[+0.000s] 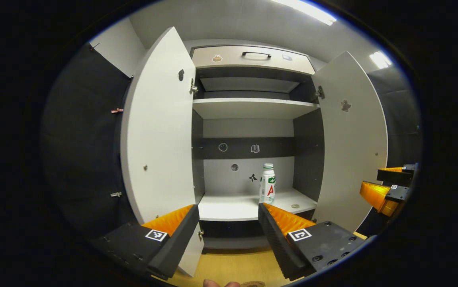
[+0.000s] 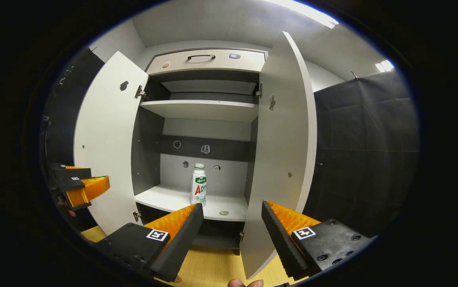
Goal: Grasp the bottle in the cabinet with the left hand and place it on the coaster, then close the right door with the right hand and the left door with the left hand.
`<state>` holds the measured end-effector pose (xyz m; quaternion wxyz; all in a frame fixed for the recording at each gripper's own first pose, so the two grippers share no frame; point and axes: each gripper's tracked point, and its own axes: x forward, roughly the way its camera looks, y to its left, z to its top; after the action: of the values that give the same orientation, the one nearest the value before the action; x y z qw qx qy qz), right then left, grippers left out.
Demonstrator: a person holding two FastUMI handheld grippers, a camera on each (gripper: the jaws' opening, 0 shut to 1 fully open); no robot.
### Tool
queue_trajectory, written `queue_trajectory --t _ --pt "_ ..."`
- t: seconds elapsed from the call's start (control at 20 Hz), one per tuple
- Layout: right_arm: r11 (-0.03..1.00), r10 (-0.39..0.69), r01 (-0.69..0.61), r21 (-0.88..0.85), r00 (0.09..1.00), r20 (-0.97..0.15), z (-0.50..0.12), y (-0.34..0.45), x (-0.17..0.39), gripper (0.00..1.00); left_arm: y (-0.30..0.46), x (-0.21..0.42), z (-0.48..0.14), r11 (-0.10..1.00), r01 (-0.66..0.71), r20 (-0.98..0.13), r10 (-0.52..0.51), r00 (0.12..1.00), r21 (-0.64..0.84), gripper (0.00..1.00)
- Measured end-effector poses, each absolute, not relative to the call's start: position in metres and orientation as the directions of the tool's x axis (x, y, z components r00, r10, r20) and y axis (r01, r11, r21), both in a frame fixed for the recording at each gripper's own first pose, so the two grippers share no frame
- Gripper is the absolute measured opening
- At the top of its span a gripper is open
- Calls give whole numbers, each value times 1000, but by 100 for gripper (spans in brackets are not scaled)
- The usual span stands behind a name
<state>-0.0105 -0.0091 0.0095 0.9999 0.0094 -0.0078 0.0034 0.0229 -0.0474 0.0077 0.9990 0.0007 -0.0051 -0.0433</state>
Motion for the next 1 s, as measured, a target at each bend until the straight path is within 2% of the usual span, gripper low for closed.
queue_trajectory --t 0.2,0.55,1.0 --pt "999 -12 11 34 1000 24 15 -28 -21 98 -90 60 11 988 151 8 -151 989 -15 94" --pt "998 -57 57 37 998 14 5 -74 -33 98 -147 150 8 980 199 -7 -199 980 -14 94" --pt "989 -147 147 30 989 7 -4 -151 -36 97 -194 267 0 980 199 -15 -199 980 -1 95"
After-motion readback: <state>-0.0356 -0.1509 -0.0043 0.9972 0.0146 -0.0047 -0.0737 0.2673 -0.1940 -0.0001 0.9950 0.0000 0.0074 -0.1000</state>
